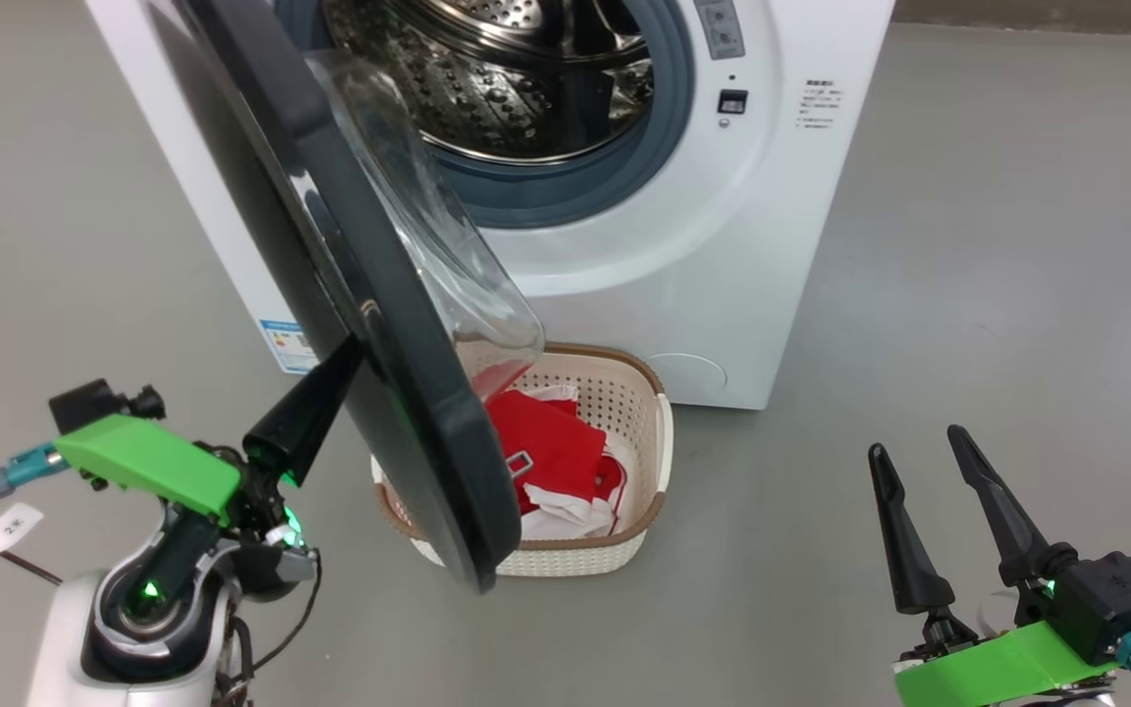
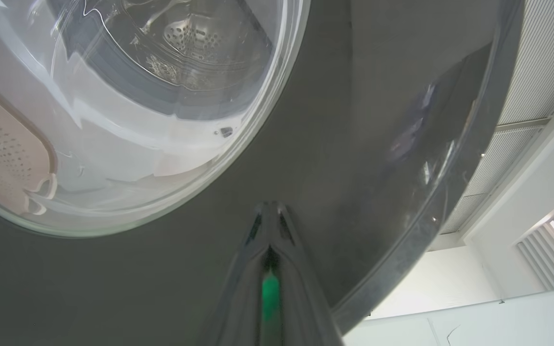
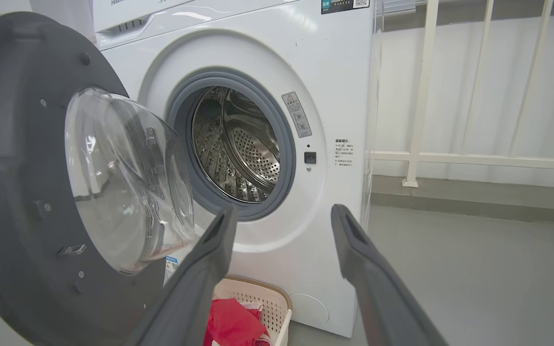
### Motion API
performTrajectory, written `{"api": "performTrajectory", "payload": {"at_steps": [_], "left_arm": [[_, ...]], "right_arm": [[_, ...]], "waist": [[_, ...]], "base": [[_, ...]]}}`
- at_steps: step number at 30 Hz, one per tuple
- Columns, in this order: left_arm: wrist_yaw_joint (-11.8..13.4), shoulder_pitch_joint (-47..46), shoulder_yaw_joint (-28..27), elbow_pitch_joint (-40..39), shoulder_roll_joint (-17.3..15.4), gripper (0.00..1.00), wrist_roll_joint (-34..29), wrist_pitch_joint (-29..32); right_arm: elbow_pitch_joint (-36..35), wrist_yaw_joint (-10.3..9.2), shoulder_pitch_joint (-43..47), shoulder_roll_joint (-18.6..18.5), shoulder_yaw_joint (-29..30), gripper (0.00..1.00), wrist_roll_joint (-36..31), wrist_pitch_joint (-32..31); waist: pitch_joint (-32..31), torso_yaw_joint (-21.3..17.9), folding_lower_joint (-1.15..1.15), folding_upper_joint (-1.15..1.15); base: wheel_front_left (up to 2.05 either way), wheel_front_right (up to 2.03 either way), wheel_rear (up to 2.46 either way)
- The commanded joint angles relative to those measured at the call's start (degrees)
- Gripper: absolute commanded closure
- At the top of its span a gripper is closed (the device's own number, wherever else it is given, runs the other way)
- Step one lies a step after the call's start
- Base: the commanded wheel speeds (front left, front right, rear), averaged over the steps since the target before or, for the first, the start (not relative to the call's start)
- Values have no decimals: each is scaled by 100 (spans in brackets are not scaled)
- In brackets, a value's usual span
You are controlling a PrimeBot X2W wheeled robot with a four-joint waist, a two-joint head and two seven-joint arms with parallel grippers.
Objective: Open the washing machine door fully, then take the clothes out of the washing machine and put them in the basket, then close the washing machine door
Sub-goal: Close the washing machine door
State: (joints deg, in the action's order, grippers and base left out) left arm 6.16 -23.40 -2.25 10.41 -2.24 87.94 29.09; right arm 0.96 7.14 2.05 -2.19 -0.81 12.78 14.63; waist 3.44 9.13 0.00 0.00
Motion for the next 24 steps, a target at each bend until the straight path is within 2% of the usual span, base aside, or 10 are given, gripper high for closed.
{"api": "performTrajectory", "payload": {"at_steps": [1, 24], "left_arm": [[-113, -176, -63, -104, -65, 100, 113, -45], [-352, -1007, 192, 498, -64, 100, 609, -527]], "right_arm": [[-141, 35, -195, -68, -138, 0, -1, 37], [-131, 35, -315, -68, -165, 0, -50, 37]], "waist": [[28, -109, 0, 0], [271, -1020, 0, 0]], "base": [[0, 0, 0], [0, 0, 0]]}}
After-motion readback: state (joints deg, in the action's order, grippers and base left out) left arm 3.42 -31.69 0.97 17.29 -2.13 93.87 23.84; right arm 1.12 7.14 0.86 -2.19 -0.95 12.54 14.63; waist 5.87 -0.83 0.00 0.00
